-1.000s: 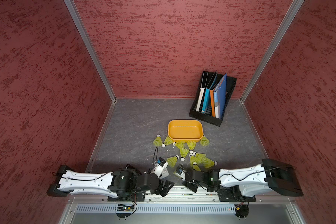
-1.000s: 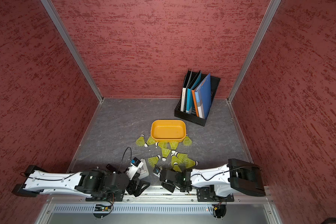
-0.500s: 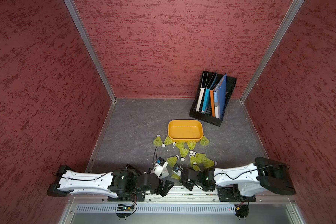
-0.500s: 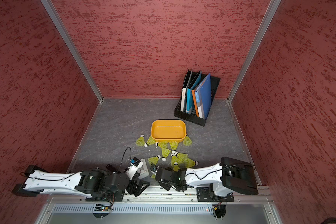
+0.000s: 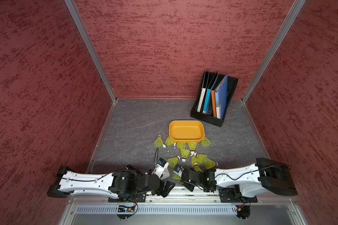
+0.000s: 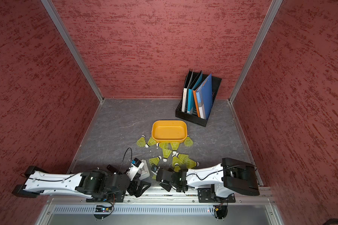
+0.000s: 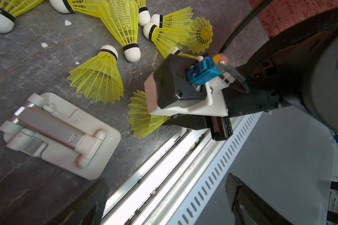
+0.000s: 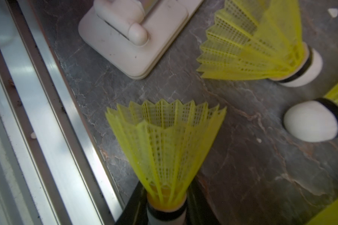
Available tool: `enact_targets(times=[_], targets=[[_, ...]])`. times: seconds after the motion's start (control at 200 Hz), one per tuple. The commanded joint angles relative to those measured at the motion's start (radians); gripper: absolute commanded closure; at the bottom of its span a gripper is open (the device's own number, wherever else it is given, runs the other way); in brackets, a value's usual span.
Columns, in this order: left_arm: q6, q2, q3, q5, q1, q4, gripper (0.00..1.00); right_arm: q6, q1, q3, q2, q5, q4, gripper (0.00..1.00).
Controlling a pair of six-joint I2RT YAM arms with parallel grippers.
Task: Put the shuttlecocks into the storage box
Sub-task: Pick up the shuttlecock at the center of the board, then place the shuttlecock in the storage box.
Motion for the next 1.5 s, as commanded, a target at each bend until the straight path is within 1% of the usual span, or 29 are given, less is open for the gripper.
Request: enact_targets(times=[0.0, 0.095, 0.15, 0.195, 0.25, 0.331, 0.441, 0.501, 0.566, 0.626, 0.731, 0.852, 0.997, 1.082, 1.262, 1.493], targets=[[-0.008, 0.015, 0.016, -0.033, -0.004, 0.009, 0.03, 0.009, 0.001, 0.048, -0.063, 0.036, -0.058, 0.78], [0.013, 0.073, 0.061, -0.043, -0.001, 0.033, 0.03, 0.016, -0.017, 0.100, -0.117, 0.049, -0.127, 0.78], [0.021, 0.112, 0.099, -0.054, 0.007, 0.048, 0.02, 0.025, -0.045, 0.140, -0.142, 0.063, -0.180, 0.77], [0.042, 0.138, 0.132, -0.049, 0.028, 0.062, 0.02, 0.035, -0.085, 0.181, -0.162, 0.060, -0.222, 0.77], [0.076, 0.162, 0.182, -0.022, 0.086, 0.052, 0.02, 0.048, -0.144, 0.228, -0.180, 0.055, -0.276, 0.77], [0.130, 0.159, 0.242, 0.075, 0.238, 0.048, 0.02, 0.051, -0.238, 0.291, -0.195, 0.030, -0.323, 0.77], [0.215, 0.159, 0.302, 0.283, 0.513, 0.082, 0.03, 0.026, -0.361, 0.390, -0.169, 0.010, -0.370, 0.78], [0.274, 0.209, 0.356, 0.401, 0.657, 0.073, 0.03, 0.022, -0.428, 0.448, -0.133, -0.003, -0.394, 0.78], [0.320, 0.296, 0.414, 0.525, 0.808, 0.056, 0.03, 0.025, -0.498, 0.505, -0.092, -0.019, -0.405, 0.79], [0.358, 0.382, 0.460, 0.592, 0.903, 0.056, 0.03, 0.036, -0.549, 0.552, -0.055, -0.029, -0.411, 0.80], [0.393, 0.520, 0.524, 0.648, 1.007, 0.094, 0.02, 0.071, -0.622, 0.623, 0.019, -0.037, -0.433, 0.80], [0.389, 0.657, 0.578, 0.698, 1.066, 0.181, 0.01, 0.102, -0.682, 0.656, 0.094, -0.049, -0.434, 0.80], [0.369, 0.776, 0.615, 0.700, 1.085, 0.259, 0.01, 0.123, -0.728, 0.671, 0.162, -0.051, -0.439, 0.79], [0.366, 0.831, 0.640, 0.713, 1.086, 0.273, 0.00, 0.129, -0.746, 0.669, 0.195, -0.045, -0.441, 0.79], [0.377, 0.902, 0.664, 0.732, 1.072, 0.280, 0.00, 0.113, -0.783, 0.657, 0.253, -0.023, -0.440, 0.79], [0.366, 0.957, 0.664, 0.726, 1.032, 0.327, 0.00, 0.089, -0.792, 0.653, 0.304, 0.018, -0.441, 0.79]])
